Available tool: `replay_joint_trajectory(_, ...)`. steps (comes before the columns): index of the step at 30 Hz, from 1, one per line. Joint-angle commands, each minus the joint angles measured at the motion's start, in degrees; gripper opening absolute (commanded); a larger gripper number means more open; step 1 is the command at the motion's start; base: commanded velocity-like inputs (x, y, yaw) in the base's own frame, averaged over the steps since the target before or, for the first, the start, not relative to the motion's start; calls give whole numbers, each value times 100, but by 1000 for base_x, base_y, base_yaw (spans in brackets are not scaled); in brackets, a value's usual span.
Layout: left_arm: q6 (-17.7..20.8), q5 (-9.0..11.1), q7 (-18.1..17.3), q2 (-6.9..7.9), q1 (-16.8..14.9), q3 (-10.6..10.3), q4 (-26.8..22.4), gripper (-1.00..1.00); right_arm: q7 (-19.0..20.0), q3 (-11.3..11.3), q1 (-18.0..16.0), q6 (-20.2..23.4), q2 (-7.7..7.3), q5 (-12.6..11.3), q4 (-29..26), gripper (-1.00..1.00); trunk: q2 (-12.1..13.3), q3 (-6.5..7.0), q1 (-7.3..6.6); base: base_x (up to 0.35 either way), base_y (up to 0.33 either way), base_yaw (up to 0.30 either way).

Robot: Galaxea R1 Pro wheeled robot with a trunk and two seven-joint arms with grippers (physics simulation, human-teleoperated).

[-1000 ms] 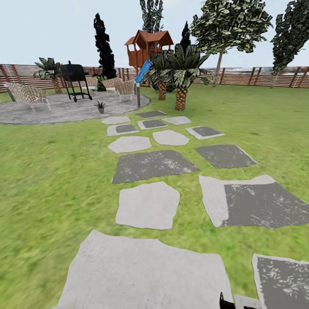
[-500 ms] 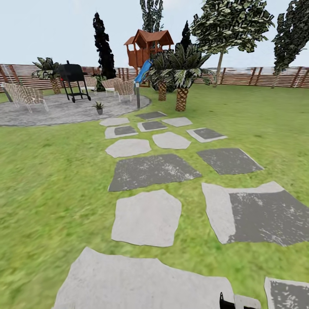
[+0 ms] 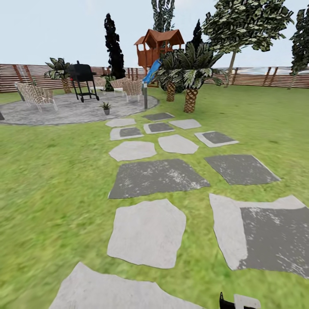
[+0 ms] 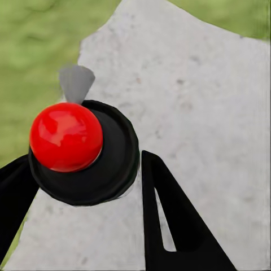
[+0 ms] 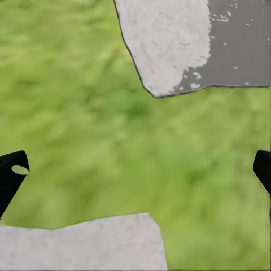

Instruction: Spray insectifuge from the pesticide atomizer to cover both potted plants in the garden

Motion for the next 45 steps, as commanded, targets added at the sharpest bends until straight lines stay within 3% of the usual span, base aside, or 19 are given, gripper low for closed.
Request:
replay_joint_trajectory(1,-25,-60,26,2,-5,31,9,-100,-33,-28,-4,-9,0,61,10,100,-2,-5,2,307,-192,21)
replay_joint_trajectory(16,-25,-51,26,2,-5,49,9,-100,-33,-28,-4,-9,4,61,14,100,-2,-5,2,305,-194,15)
replay_joint_trajectory(39,-25,-45,26,10,-5,49,9,-100,-33,-28,-4,-9,9,63,14,100,-2,-5,2,307,-160,269)
replay_joint_trajectory(45,-25,-51,26,10,-5,49,9,-100,-29,-28,-4,-9,-11,68,14,100,-2,-5,2,311,-166,59)
